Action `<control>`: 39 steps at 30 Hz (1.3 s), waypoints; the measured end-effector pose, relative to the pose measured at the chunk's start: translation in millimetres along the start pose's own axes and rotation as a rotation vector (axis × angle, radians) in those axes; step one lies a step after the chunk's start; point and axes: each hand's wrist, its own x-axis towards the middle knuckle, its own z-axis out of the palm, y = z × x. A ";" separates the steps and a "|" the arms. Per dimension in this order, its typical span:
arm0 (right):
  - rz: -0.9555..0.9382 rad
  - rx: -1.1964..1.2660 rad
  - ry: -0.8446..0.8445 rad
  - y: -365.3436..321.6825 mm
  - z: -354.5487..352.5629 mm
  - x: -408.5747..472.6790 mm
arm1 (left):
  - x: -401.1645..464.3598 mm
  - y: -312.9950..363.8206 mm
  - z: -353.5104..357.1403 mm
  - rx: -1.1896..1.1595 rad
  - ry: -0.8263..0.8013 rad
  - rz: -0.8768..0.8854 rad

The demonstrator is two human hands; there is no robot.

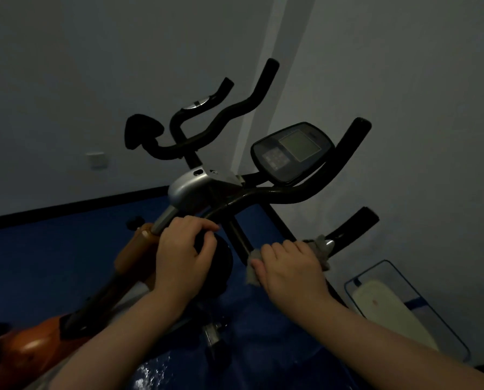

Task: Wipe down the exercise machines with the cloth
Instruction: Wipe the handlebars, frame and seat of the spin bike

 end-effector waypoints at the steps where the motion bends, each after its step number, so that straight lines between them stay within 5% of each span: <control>1: 0.013 -0.009 -0.061 -8.9 -0.9 6.9 | -0.6 -0.5 0.1 -0.004 0.006 0.004; 6: -0.120 -0.081 -0.358 -13.6 -16.7 22.4 | -1.7 -1.6 0.7 -0.030 0.006 0.004; 19: -0.075 0.117 -0.542 -17.1 -10.1 60.5 | 0.1 -3.5 0.7 -0.028 -0.010 0.015; 24: -0.093 0.160 -0.538 -16.8 -9.7 61.8 | 1.7 -5.3 1.5 -0.030 -0.012 0.010; 32: 0.230 0.411 -0.435 -35.3 -5.8 67.5 | 0.4 -4.3 1.8 -0.026 -0.003 0.026; 35: 0.214 0.357 -0.377 -32.8 -5.7 44.9 | 0.3 -4.0 0.0 -0.036 -0.006 0.027; 39: -0.051 0.229 -0.245 -9.3 -9.3 10.3 | 4.0 -2.9 -2.1 0.043 -0.036 0.116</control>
